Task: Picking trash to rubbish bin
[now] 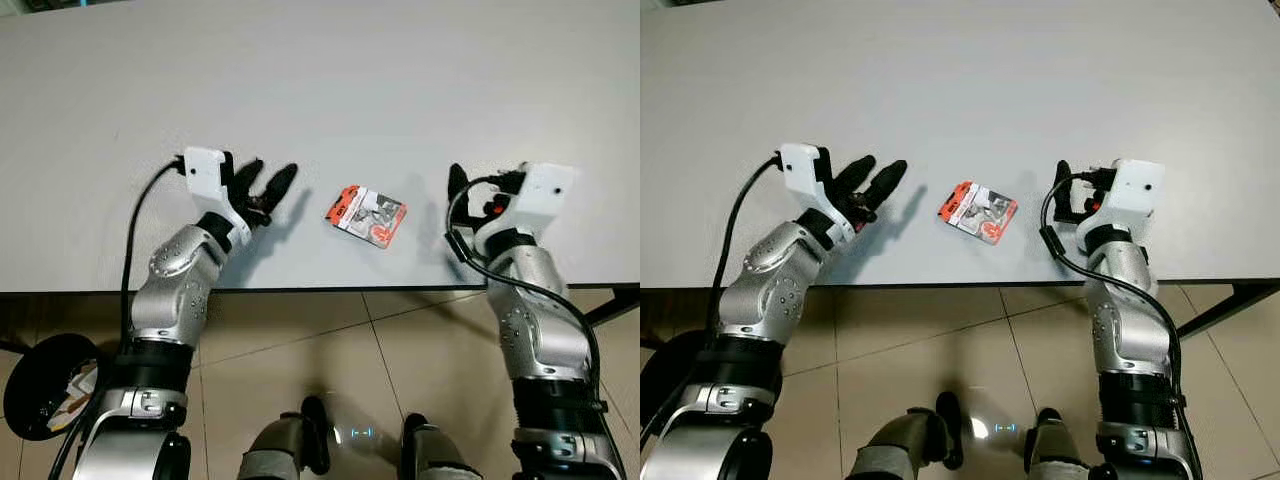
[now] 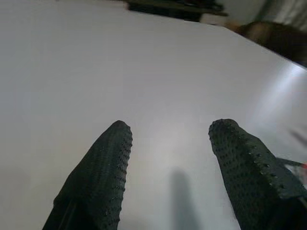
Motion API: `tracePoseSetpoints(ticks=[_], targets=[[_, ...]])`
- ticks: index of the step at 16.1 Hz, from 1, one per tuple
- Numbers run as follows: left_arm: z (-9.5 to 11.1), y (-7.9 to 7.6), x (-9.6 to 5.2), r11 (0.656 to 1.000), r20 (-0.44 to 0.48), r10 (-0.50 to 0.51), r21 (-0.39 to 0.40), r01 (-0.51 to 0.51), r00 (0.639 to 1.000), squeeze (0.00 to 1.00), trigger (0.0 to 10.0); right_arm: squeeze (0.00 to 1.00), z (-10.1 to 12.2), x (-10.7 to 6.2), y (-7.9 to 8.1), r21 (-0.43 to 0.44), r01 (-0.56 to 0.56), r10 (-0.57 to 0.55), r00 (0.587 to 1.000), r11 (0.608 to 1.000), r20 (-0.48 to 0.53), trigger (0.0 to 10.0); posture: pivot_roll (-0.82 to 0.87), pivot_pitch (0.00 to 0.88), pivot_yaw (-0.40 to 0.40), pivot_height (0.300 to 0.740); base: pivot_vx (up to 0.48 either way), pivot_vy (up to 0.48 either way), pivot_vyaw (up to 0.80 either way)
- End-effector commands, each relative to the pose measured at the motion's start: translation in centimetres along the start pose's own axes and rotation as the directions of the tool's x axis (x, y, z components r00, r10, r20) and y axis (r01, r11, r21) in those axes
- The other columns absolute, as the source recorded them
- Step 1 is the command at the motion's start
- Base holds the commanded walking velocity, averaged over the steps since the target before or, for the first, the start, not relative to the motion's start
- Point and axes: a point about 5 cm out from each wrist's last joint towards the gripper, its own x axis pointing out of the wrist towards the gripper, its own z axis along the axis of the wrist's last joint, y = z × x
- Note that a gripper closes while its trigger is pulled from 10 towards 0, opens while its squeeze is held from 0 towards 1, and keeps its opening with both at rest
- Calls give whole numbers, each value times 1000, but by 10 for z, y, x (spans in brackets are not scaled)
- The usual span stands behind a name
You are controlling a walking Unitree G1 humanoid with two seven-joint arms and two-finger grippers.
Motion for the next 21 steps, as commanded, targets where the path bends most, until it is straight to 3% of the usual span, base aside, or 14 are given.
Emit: tracePoseSetpoints(ticks=[1, 4, 12, 13, 15, 21], targets=[[-4, 5, -5, 997, -30, -41, -64, 39, 999, 0, 10000, 0, -6, 0, 5, 18, -26, 27, 999, 999, -40, 10000, 17, 262, 154, 740, 0, 0, 0], [-10, -2, -6, 985, -95, -166, -73, 159, 982, 0, 10000, 0, -11, -2, 8, 33, -45, 48, 996, 998, -81, 10000, 15, 259, 153, 740, 0, 0, 0], [-23, -27, 6, 943, -177, -332, -92, 320, 927, 0, 10000, 0, -18, -3, 22, 50, -98, 103, 987, 994, -125, 10000, 14, 271, 159, 740, 0, 0, 0], [-23, -28, 7, 942, -180, -334, -89, 323, 925, 0, 10000, 0, -18, -3, 23, 54, -98, 104, 987, 994, -125, 10000, 11, 273, 162, 740, 0, 0, 0], [-21, -32, 15, 956, -221, -287, -6, 293, 932, 0, 10000, 0, -23, -6, 32, 75, -116, 125, 982, 990, -139, 10000, 16, 274, 167, 740, 0, 0, 0], [-13, -36, 29, 975, -222, -212, 13, 221, 952, 0, 10000, 0, -24, -6, 44, 92, -144, 156, 977, 985, -143, 10000, 18, 279, 168, 740, 0, 0, 0]])
